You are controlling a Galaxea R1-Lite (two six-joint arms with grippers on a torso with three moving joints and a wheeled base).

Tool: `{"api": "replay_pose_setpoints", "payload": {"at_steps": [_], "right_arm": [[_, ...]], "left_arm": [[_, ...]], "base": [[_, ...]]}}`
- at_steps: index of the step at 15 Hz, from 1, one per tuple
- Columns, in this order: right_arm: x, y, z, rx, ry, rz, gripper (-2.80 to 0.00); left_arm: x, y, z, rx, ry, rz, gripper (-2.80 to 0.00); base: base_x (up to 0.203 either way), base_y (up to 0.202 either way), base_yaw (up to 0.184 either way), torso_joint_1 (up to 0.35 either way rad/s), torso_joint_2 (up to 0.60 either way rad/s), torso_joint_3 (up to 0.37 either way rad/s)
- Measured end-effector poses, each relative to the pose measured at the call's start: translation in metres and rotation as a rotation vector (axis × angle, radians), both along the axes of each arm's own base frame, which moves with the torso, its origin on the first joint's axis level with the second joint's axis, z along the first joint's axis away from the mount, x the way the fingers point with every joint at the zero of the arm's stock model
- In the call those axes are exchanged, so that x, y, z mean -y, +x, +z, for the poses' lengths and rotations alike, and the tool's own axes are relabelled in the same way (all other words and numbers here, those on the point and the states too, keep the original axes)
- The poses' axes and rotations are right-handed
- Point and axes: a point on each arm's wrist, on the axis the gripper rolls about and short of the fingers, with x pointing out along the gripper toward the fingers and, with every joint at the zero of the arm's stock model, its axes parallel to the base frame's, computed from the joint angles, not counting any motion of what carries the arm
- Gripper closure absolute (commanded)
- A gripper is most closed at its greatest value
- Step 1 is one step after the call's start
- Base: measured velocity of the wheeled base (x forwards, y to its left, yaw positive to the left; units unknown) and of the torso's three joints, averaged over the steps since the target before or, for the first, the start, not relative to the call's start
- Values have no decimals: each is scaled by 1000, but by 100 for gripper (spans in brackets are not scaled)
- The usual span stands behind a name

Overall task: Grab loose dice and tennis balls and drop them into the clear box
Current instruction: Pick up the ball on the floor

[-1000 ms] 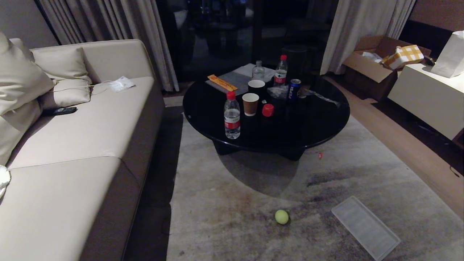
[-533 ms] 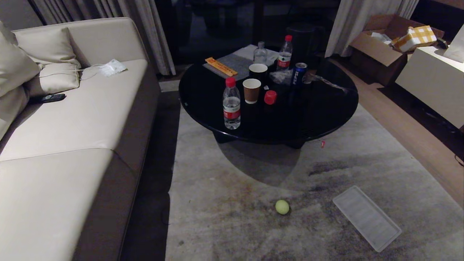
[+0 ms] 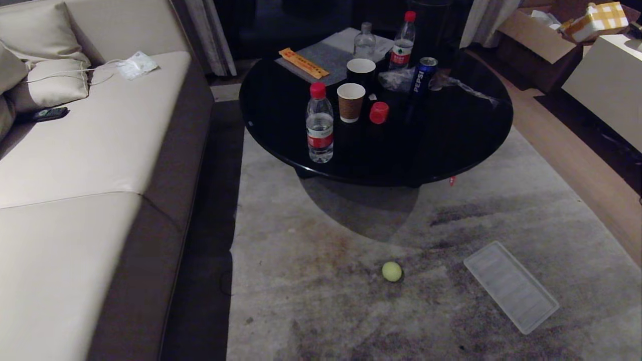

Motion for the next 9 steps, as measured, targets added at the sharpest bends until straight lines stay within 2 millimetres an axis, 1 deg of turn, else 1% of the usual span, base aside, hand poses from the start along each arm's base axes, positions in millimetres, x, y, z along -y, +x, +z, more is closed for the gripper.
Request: {"api": "replay_pose_setpoints", "payload": {"at_steps": [9], "right_arm": [[0, 0, 0, 0, 0, 0, 0]], "left_arm": [[0, 0, 0, 0, 1, 0, 0]], "base": [[0, 0, 0, 2, 2, -199]]}}
